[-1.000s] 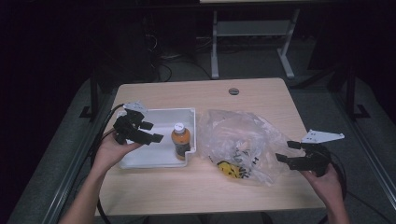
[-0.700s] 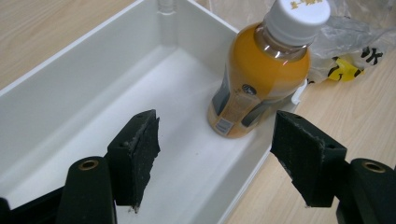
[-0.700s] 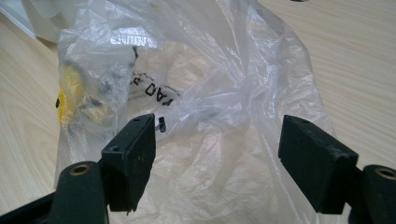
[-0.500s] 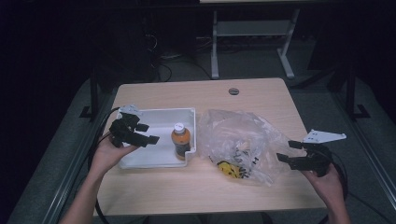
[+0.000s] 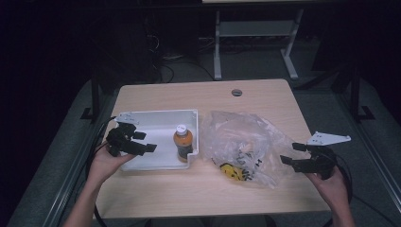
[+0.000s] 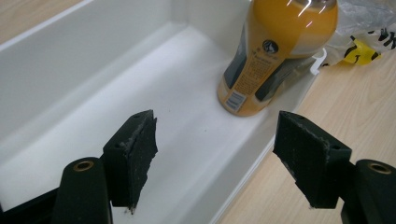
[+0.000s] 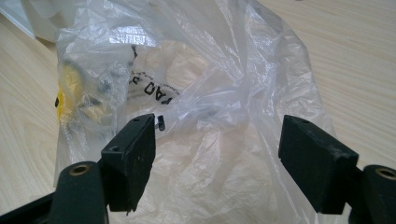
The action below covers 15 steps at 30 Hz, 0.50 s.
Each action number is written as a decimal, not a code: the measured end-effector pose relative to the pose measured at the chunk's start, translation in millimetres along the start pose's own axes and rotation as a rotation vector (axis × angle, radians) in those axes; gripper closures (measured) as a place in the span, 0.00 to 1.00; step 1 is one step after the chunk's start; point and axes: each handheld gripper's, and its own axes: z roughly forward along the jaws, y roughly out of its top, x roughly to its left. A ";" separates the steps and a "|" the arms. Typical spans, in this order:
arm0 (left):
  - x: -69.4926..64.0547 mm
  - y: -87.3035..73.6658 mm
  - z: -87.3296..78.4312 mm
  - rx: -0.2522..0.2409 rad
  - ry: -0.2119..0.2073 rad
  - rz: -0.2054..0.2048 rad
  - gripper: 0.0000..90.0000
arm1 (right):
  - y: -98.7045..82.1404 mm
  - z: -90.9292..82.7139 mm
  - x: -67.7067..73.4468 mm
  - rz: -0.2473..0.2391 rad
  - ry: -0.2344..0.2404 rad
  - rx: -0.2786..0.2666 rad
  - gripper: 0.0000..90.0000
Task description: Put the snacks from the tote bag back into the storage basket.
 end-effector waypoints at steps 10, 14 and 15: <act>-1.5 -16.0 1.5 -0.010 0.008 0.005 0.32 | -1.6 1.0 0.1 0.000 0.003 0.006 0.30; -2.0 -19.5 1.4 -0.008 0.007 0.006 0.32 | -1.8 0.1 -0.2 0.007 0.004 0.003 0.30; -2.4 -20.2 1.5 -0.011 0.009 0.008 0.32 | -2.2 -0.2 -0.5 0.008 0.004 0.003 0.30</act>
